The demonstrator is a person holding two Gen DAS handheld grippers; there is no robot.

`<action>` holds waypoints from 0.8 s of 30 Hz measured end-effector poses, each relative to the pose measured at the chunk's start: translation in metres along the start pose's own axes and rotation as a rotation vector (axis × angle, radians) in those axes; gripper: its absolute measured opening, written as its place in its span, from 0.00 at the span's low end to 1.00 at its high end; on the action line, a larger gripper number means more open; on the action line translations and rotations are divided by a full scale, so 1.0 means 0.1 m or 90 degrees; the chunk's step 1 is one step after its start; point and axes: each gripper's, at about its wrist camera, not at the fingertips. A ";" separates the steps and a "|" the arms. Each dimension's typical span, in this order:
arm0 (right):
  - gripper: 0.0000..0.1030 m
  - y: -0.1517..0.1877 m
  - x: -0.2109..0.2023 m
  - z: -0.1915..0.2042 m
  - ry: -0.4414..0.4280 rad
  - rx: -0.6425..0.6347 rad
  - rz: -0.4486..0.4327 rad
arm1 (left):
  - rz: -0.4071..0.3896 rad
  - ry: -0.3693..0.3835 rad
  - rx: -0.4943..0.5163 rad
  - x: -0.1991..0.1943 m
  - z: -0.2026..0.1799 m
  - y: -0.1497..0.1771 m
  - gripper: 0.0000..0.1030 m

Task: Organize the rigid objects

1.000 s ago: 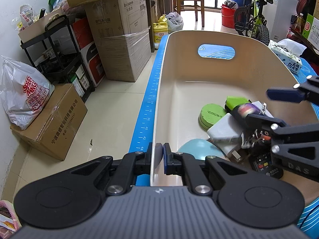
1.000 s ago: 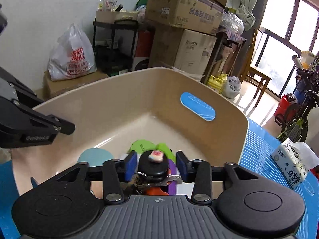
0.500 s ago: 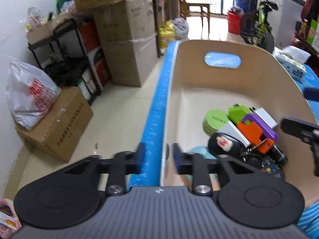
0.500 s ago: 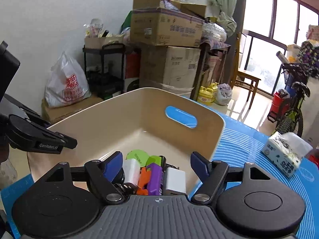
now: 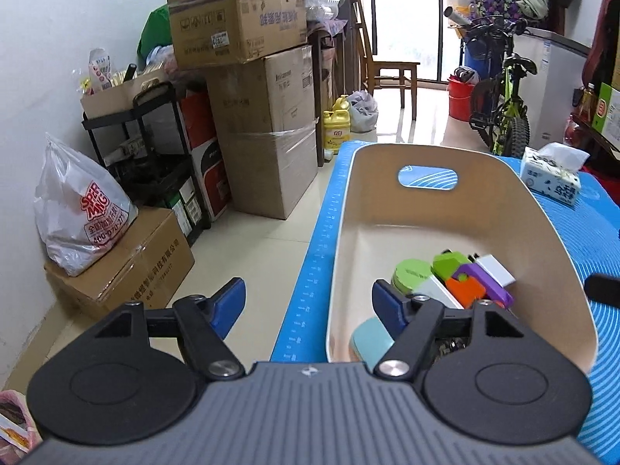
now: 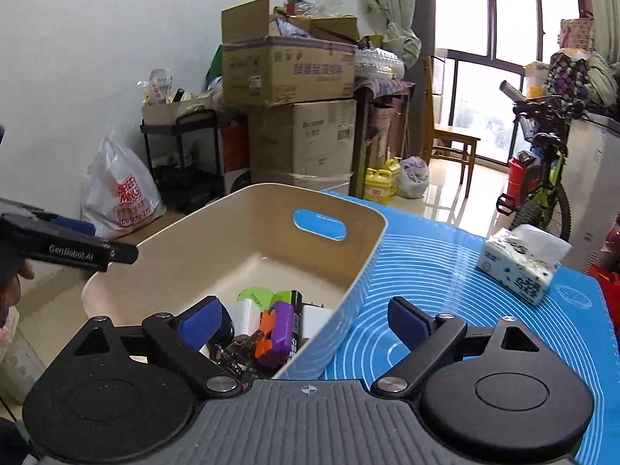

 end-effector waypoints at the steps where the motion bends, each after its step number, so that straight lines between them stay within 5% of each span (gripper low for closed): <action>1: 0.91 0.01 -0.05 0.00 0.002 0.002 -0.002 | 0.000 0.000 0.003 -0.02 0.00 0.03 0.71; 24: 0.93 0.77 -1.11 0.00 0.077 0.067 0.011 | -0.060 0.053 0.053 -0.98 -0.49 0.62 0.80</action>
Point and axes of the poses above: each gripper's, at about its wrist camera, not at the fingertips, and x roughly the way its jaws point, z to its left, y to its underside, and after that the axes turned 3 degrees about -x, right-handed
